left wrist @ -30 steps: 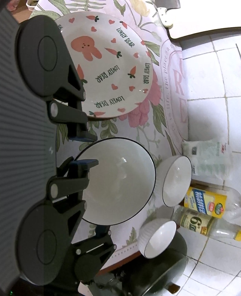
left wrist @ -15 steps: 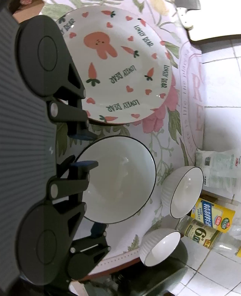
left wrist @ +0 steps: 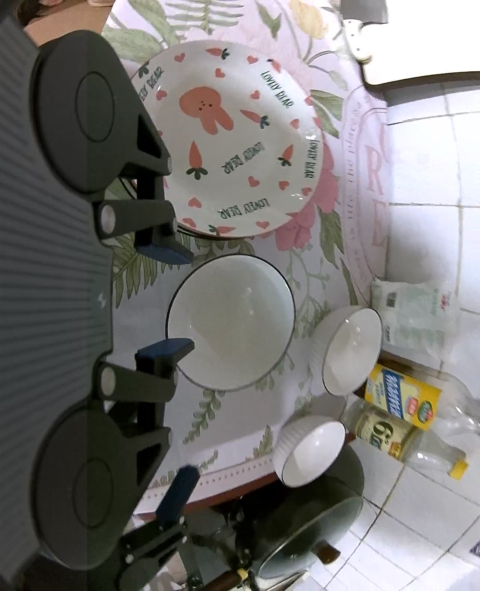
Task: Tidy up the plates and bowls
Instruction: 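Lower the large white bowl onto the tablecloth and open both grippers, then move both grippers to a small white bowl beside the bottles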
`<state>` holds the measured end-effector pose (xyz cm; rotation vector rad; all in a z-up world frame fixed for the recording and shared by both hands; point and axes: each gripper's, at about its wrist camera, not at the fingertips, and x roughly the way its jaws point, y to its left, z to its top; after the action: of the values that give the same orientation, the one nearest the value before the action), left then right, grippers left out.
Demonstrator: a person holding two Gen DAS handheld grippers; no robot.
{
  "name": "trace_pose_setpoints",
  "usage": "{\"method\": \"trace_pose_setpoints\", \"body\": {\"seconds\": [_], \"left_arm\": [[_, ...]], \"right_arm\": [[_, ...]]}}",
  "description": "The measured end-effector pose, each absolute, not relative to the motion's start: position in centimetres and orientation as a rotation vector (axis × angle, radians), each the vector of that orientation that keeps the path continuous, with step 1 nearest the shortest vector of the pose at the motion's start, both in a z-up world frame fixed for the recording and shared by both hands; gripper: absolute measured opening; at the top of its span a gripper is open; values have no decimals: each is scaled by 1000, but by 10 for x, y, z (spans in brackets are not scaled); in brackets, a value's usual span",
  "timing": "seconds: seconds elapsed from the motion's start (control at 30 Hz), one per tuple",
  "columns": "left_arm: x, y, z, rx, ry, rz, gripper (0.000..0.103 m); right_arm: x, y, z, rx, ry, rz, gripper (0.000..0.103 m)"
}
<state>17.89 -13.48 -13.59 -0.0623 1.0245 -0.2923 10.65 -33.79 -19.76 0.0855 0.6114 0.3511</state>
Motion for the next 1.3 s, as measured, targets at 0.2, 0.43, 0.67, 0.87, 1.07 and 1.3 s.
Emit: {"method": "trace_pose_setpoints", "body": {"seconds": [0.2, 0.43, 0.67, 0.87, 1.07, 1.3], "left_arm": [[163, -141, -114, -6, 997, -331, 53], [147, -148, -96, 35, 989, -368, 58], [137, -168, -65, 60, 947, -425, 67], [142, -197, -39, 83, 897, -468, 69], [164, -231, -40, 61, 887, -458, 69], [201, -267, -64, 41, 819, -386, 69]], "right_arm": [[88, -370, -178, 151, 624, 307, 94], [55, -390, -144, 187, 582, 250, 94], [43, -408, -112, 194, 537, 230, 85], [58, -430, -96, 205, 530, 250, 63], [91, -445, -103, 251, 527, 184, 54], [146, -464, -145, 323, 571, 58, 55]]}}
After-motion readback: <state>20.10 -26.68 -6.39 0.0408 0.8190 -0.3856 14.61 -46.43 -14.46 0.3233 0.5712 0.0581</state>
